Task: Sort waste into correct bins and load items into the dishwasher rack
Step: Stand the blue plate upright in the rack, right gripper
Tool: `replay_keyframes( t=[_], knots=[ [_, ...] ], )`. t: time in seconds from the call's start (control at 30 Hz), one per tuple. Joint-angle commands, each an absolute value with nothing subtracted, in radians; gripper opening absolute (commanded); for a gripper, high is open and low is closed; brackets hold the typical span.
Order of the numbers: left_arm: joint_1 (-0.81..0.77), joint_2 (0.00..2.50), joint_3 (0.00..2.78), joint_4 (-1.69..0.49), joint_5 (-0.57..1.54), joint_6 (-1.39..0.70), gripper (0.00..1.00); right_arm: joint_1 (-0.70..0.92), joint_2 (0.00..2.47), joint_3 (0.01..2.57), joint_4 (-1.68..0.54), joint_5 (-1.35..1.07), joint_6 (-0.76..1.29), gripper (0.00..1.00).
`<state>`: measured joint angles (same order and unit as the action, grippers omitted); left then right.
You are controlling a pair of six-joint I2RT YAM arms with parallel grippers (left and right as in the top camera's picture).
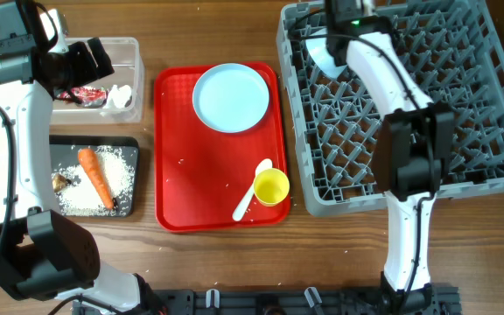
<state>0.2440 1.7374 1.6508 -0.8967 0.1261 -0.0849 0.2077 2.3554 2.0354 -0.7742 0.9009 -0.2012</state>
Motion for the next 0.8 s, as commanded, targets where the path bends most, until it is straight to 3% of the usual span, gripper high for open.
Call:
replay_keyframes(
  t=[0.0, 0.03, 0.13, 0.47, 0.53, 0.57, 0.63, 0.67, 0.77],
  knots=[
    [0.244, 1.749, 1.651, -0.895, 0.134, -0.091, 1.00, 0.278, 2.377, 2.034, -0.808, 0.811, -0.216, 0.69],
    [0.244, 1.749, 1.651, -0.894, 0.134, -0.091, 1.00, 0.288, 2.373, 2.036, -0.826, 0.811, -0.234, 0.75],
    [0.244, 1.749, 1.651, -0.891, 0.134, -0.091, 1.00, 0.293, 2.350, 2.036, -0.865, 0.773, -0.236, 0.82],
    [0.244, 1.749, 1.651, -0.890, 0.134, -0.091, 1.00, 0.292, 2.123, 2.080, -0.905, 0.569, -0.236, 0.92],
    [0.244, 1.749, 1.651, -0.890, 0.134, -0.091, 1.00, 0.305, 2.088, 2.080, -0.945, 0.349, -0.236, 0.92],
    [0.244, 1.749, 1.651, -0.890, 0.134, -0.091, 1.00, 0.321, 2.072, 2.080, -0.963, 0.120, -0.233, 0.92],
    [0.244, 1.749, 1.651, -0.891, 0.134, -0.091, 1.00, 0.348, 2.077, 2.078, -0.941, -0.276, -0.150, 0.82],
    [0.244, 1.749, 1.651, -0.891, 0.134, -0.091, 1.00, 0.361, 2.087, 2.073, -0.926, -0.370, -0.117, 0.78],
    [0.244, 1.749, 1.651, -0.891, 0.134, -0.091, 1.00, 0.439, 2.165, 2.069, -0.942, -0.358, -0.104, 0.75]
  ],
)
